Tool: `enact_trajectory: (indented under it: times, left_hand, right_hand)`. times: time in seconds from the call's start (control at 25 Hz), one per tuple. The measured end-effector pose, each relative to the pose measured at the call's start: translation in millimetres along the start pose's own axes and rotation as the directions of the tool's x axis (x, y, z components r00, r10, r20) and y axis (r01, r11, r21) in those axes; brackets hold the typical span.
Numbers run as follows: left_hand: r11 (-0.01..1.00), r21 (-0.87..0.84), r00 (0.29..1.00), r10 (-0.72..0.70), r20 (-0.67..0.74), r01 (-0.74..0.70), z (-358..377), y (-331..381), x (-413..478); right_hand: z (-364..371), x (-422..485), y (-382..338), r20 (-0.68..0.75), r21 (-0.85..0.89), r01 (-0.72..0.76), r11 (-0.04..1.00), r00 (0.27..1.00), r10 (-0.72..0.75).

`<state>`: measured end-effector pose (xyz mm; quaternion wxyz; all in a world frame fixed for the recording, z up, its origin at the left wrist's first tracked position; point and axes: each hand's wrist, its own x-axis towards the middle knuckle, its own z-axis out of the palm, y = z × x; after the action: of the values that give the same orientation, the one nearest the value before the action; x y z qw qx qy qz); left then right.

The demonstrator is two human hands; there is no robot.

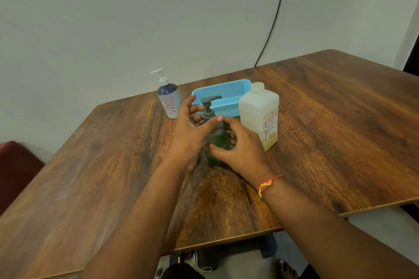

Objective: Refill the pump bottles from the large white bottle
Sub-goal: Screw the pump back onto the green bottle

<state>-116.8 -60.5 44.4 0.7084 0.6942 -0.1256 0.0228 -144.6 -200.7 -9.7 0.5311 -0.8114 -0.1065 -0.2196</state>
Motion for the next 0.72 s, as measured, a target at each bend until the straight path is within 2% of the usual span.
enact_trajectory:
  times: [0.08, 0.16, 0.28, 0.36, 0.48, 0.52, 0.6, 0.72]
  left_hand:
    - [0.997, -0.075, 1.0, -0.021, -0.003, 0.021, -7, -1, -2]
    - [0.995, -0.089, 0.995, -0.036, 0.096, 0.044, -16, 2, -5]
    - [0.997, 0.08, 0.977, -0.026, 0.212, 0.009, -17, 10, -4]
    - [0.995, 0.099, 0.988, -0.029, 0.151, 0.014, -8, 10, 0]
    - [1.0, 0.008, 0.998, 0.003, -0.058, -0.002, -1, 2, 3]
    - [1.0, -0.019, 0.997, 0.01, -0.079, -0.012, -2, 0, 3]
    - [0.999, -0.04, 0.999, 0.008, -0.042, -0.01, -7, 1, 1]
    - [0.998, 0.05, 0.997, 0.022, 0.068, -0.025, -14, 7, 1]
  right_hand:
    - [1, 0, 0, -0.012, 0.008, 0.0, 1.0, 1.0, 0.001]
    - [3, 1, 1, -0.014, -0.004, 0.004, 1.0, 1.0, -0.004]
    - [3, 2, 3, 0.004, -0.007, -0.005, 1.0, 1.0, 0.005]
    - [1, 1, 2, 0.019, -0.011, -0.014, 1.0, 1.0, 0.014]
    - [0, 1, 1, 0.007, 0.002, -0.007, 1.0, 1.0, 0.007]
    - [1, 0, 1, 0.0, 0.008, -0.004, 1.0, 1.0, 0.004]
    - [2, 1, 1, -0.011, 0.008, 0.001, 1.0, 1.0, -0.001]
    - [3, 1, 2, -0.015, -0.022, -0.001, 1.0, 1.0, 0.0]
